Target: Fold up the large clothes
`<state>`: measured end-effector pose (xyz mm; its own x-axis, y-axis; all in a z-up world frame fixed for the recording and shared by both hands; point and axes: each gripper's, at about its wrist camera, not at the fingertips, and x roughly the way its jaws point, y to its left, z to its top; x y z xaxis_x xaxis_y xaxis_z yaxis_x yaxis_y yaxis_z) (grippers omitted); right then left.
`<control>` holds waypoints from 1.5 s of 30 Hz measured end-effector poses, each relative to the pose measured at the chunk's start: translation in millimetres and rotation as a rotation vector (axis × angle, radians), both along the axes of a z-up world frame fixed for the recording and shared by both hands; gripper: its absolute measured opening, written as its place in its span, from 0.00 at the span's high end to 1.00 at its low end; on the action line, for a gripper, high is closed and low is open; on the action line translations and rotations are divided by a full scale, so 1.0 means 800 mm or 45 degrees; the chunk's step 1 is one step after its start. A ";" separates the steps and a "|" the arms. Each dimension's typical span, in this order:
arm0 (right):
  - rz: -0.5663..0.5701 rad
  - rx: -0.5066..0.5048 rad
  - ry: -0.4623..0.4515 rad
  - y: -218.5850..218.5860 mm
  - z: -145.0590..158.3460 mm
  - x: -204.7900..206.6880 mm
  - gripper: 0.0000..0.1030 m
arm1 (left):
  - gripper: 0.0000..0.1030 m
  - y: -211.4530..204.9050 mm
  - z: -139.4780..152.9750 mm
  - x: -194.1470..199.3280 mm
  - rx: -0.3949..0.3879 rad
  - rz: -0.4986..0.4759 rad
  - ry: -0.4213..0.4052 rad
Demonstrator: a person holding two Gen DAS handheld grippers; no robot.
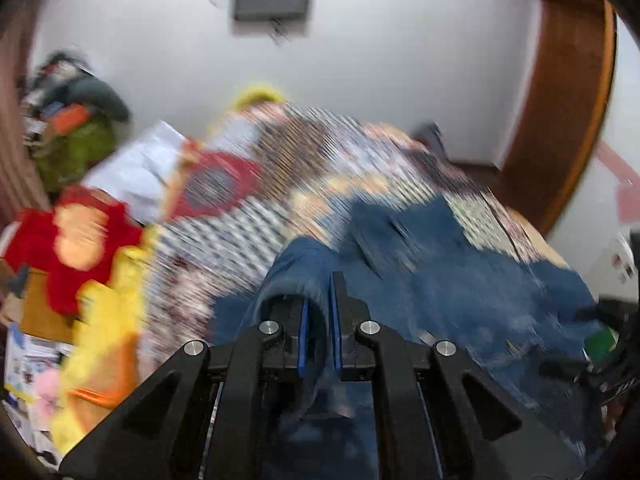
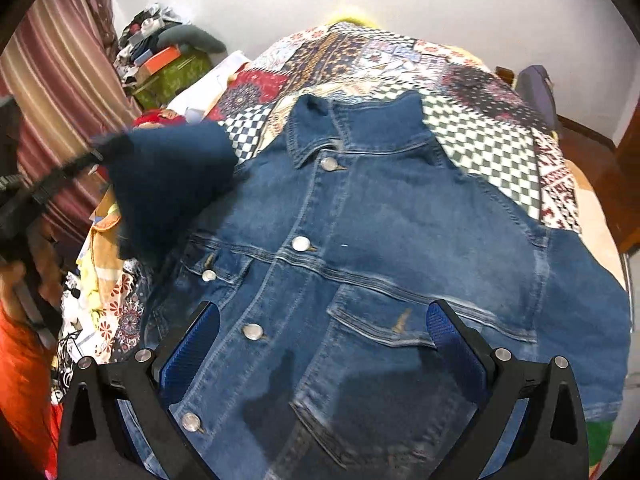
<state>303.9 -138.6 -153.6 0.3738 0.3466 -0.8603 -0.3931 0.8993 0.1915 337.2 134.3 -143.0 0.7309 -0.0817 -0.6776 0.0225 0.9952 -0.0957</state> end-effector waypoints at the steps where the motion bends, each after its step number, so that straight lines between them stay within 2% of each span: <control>1: -0.010 0.001 -0.001 -0.007 0.001 -0.002 0.00 | 0.92 -0.016 -0.016 0.003 -0.013 -0.033 0.039; 5: -0.036 0.001 0.012 -0.027 -0.001 -0.006 0.00 | 0.92 -0.067 -0.070 0.005 -0.062 -0.181 0.212; 10: -0.040 -0.010 0.033 -0.034 -0.006 -0.009 0.00 | 0.90 -0.101 -0.123 -0.002 -0.125 -0.265 0.408; 11: -0.032 -0.013 0.035 -0.032 -0.006 -0.009 0.00 | 0.88 -0.104 -0.131 -0.003 -0.134 -0.260 0.433; 13: -0.007 -0.026 0.026 -0.022 -0.005 -0.010 0.00 | 0.72 -0.097 -0.135 -0.014 -0.168 -0.238 0.461; 14: 0.012 -0.034 0.018 -0.014 -0.003 -0.011 0.00 | 0.65 -0.092 -0.133 -0.018 -0.191 -0.230 0.467; 15: 0.028 -0.038 0.012 -0.007 -0.001 -0.011 0.00 | 0.52 -0.081 -0.127 -0.026 -0.225 -0.209 0.469; 16: 0.052 -0.041 0.001 0.003 0.003 -0.011 0.00 | 0.43 -0.071 -0.121 -0.031 -0.236 -0.193 0.460; 21: 0.170 -0.047 -0.050 0.062 0.017 -0.012 0.00 | 0.34 -0.008 -0.086 -0.075 -0.211 -0.058 0.348; 25: 0.302 -0.074 -0.080 0.131 0.018 -0.018 0.00 | 0.28 0.051 -0.081 -0.106 -0.162 0.080 0.314; 31: 0.507 -0.146 -0.064 0.236 -0.012 -0.026 0.00 | 0.27 0.123 -0.112 -0.142 -0.163 0.257 0.360; 38: 0.726 -0.368 -0.018 0.333 -0.097 -0.037 0.04 | 0.27 0.158 -0.153 -0.169 -0.158 0.336 0.429; 42: 0.842 -0.500 0.035 0.353 -0.145 -0.042 0.22 | 0.27 0.159 -0.168 -0.169 -0.164 0.340 0.456; 44: 0.867 -0.524 -0.007 0.353 -0.151 -0.045 0.27 | 0.27 0.159 -0.173 -0.167 -0.164 0.332 0.463; 45: 0.874 -0.526 -0.030 0.351 -0.151 -0.047 0.36 | 0.27 0.158 -0.174 -0.166 -0.160 0.329 0.465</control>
